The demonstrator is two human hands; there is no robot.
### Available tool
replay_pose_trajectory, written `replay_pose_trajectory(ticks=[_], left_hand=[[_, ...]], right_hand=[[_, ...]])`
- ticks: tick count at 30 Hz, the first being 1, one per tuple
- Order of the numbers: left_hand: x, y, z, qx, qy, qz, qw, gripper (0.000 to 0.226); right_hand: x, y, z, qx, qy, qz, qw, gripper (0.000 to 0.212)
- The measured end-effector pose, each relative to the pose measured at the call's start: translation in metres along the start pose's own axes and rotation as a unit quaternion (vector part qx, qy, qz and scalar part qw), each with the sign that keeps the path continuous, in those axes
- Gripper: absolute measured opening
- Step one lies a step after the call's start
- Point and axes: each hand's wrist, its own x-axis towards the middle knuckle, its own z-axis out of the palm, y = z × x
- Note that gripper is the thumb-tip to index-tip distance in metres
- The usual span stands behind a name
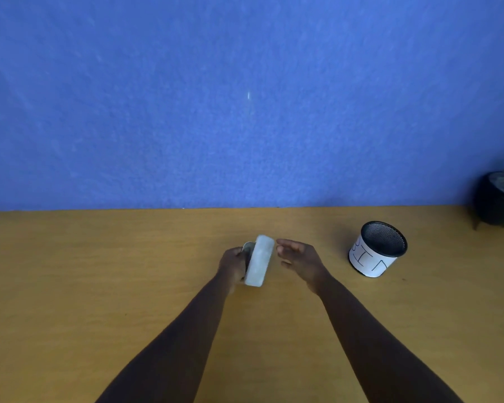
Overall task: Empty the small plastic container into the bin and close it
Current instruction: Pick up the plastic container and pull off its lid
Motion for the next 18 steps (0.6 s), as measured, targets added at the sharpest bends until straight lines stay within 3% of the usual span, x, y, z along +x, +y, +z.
replay_pose_trajectory(ticks=[4,13,18], left_hand=[[-0.014,0.008,0.004,-0.151,-0.071,-0.081,0.983,0.027],[-0.024,0.004,0.005,-0.249,-0.204,-0.086,0.943,0.028],[-0.024,0.000,0.004,-0.314,-0.182,-0.076,0.929,0.028]], right_hand=[[0.000,-0.021,0.004,0.007,-0.024,-0.028,0.999,0.035],[0.003,-0.051,0.004,-0.062,-0.037,-0.029,0.997,0.025],[0.001,-0.061,0.002,-0.055,-0.077,0.000,0.996,0.025]])
